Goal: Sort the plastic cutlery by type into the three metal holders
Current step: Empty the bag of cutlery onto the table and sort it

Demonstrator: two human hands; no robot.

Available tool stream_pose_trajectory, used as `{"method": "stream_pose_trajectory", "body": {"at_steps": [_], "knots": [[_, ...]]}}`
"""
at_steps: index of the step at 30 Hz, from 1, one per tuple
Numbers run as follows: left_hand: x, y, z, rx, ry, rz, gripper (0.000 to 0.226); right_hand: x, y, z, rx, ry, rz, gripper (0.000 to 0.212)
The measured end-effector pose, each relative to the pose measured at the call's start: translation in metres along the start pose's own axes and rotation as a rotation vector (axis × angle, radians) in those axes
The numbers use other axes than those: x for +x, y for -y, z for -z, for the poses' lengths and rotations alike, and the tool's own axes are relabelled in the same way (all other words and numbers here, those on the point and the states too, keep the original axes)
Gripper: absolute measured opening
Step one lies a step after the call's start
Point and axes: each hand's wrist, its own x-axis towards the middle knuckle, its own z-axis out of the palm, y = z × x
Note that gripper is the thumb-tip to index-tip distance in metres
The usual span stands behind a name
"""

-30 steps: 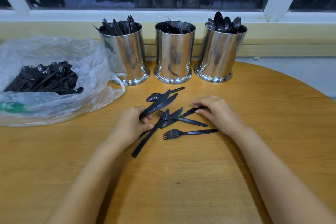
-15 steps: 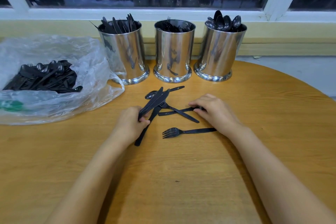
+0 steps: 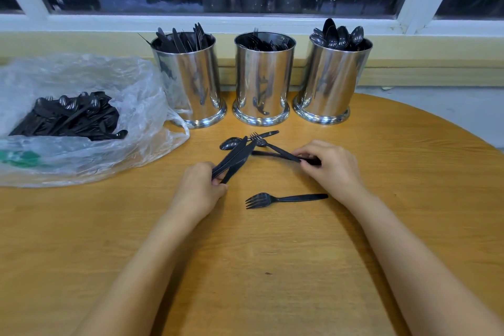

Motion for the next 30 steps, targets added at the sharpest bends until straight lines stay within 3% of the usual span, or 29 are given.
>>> {"method": "stream_pose_trajectory", "body": {"at_steps": [5,11,15,18,24,27,30], "knots": [[0.000,0.003,0.003,0.021,-0.005,0.053,0.016,0.002,0.004,0.001,0.435,0.065,-0.187,0.021],[0.001,0.007,0.010,0.026,-0.031,0.018,0.021,0.006,0.006,0.010,0.925,-0.101,-0.346,0.019],[0.001,0.008,0.018,-0.245,-0.078,-0.029,0.009,0.006,0.009,0.012,1.187,-0.153,-0.393,0.016],[-0.003,0.000,0.019,-0.411,-0.045,-0.068,0.031,0.008,0.017,0.015,1.351,-0.150,-0.400,0.015],[-0.025,-0.033,0.008,-0.780,0.236,-0.097,0.020,0.007,0.049,0.006,1.246,0.005,-0.304,0.010],[-0.026,-0.035,0.003,-0.695,0.278,-0.226,0.018,0.007,0.064,-0.004,1.156,-0.009,-0.257,0.010],[-0.020,-0.029,0.003,-0.566,0.154,-0.227,0.029,0.007,0.064,-0.005,1.101,0.024,-0.206,0.015]]}}
